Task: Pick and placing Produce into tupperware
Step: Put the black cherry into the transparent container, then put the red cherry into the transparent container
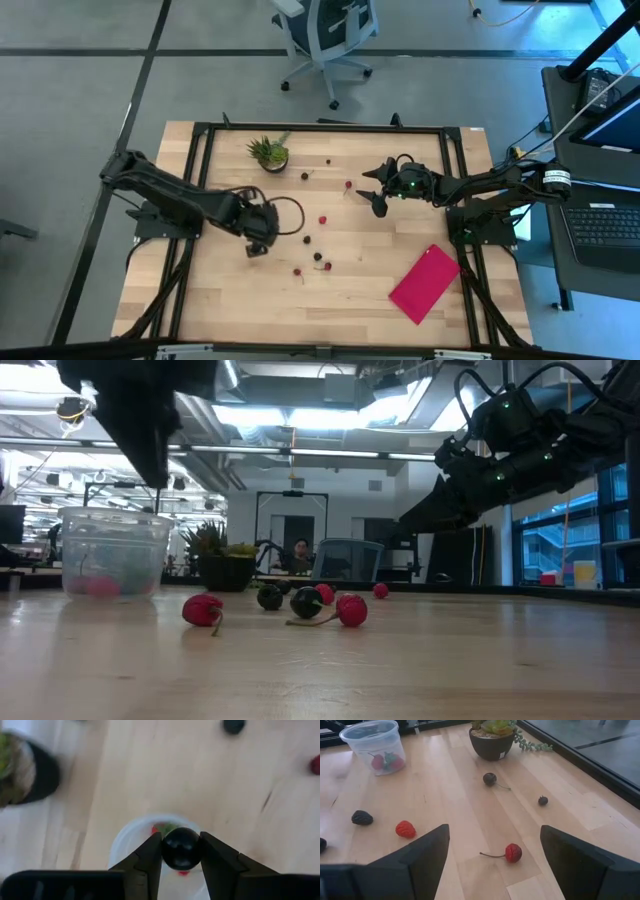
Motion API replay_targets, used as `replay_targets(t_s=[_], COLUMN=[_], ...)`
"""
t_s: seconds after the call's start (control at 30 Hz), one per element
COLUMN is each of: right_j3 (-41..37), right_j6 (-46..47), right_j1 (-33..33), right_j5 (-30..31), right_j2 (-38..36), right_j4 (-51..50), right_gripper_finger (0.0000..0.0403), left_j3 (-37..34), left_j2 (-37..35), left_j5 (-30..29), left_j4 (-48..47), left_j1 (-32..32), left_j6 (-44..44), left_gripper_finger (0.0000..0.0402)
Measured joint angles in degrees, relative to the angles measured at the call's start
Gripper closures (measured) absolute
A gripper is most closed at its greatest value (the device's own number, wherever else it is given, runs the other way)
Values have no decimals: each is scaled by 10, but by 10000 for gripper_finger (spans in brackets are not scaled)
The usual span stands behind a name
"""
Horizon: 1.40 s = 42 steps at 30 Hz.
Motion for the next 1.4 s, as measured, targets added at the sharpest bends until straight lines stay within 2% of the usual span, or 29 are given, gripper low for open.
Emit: replay_targets(t_s=[0.13, 0.23, 0.47, 0.67, 1.4], right_j3=[0, 0, 0, 0, 0], right_j6=[1, 2, 2, 1, 2], right_j1=[0, 0, 0, 0, 0], right_j5=[0, 0, 0, 0, 0], right_j2=[0, 0, 0, 0, 0], right_j4=[0, 0, -1, -1, -1], right_gripper_finger=[89, 89, 89, 89, 89], left_j3=[-1, -16, -111, -166, -171], left_j2=[-20, -21, -21, -21, -21], left_j5=[0, 3, 38, 79, 73], left_j4=[-20, -18, 3, 79, 87], left_j1=[0, 0, 26, 47, 71], left_j6=[-48, -52, -72, -62, -62], left_gripper_finger=[297, 290, 295, 288, 271])
